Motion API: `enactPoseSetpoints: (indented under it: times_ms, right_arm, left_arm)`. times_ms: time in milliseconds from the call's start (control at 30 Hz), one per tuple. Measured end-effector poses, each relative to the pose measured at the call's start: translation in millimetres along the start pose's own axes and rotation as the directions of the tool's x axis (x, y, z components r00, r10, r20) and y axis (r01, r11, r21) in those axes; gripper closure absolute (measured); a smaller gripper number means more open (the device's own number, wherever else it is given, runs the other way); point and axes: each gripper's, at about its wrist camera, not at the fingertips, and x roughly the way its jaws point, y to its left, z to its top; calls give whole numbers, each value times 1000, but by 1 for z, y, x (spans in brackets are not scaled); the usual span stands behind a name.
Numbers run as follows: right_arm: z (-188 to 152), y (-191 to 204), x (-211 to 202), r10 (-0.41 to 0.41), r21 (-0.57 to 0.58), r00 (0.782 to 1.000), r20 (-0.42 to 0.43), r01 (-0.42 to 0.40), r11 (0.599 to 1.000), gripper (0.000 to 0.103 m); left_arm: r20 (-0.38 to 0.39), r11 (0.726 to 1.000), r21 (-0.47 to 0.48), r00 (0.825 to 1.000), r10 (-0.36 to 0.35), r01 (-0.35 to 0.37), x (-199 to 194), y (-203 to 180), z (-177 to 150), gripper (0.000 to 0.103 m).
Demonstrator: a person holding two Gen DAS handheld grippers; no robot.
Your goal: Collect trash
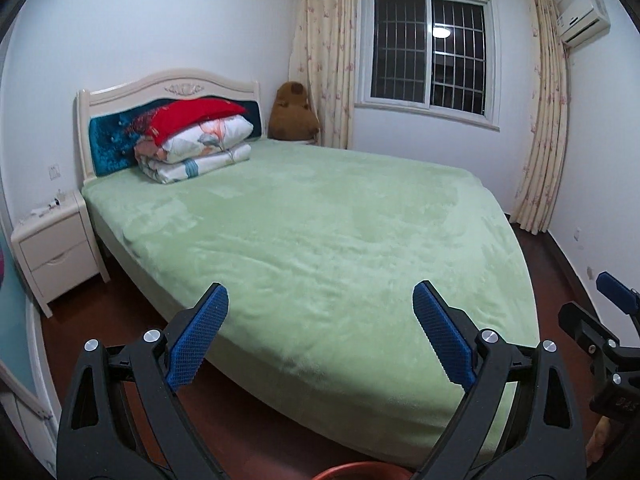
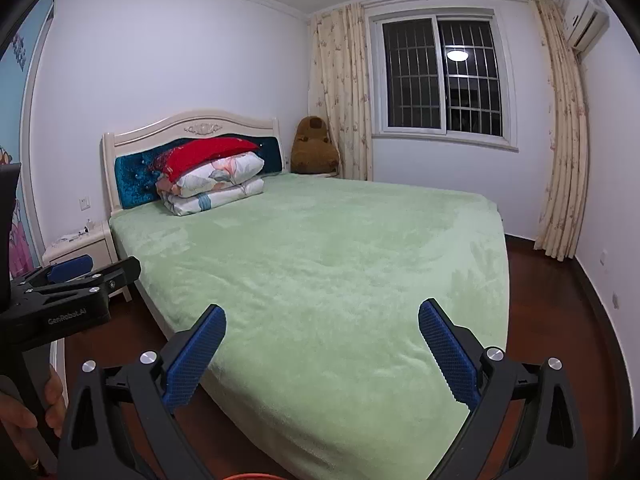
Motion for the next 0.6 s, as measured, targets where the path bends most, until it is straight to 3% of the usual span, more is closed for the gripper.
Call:
enactPoseSetpoints:
  times_ms: [600]
  right_arm:
    - [6, 3, -13, -10, 4, 1000, 20, 10, 1000, 7]
  left_arm:
    - [55, 1000, 27, 998, 12, -13, -21, -6, 14, 12]
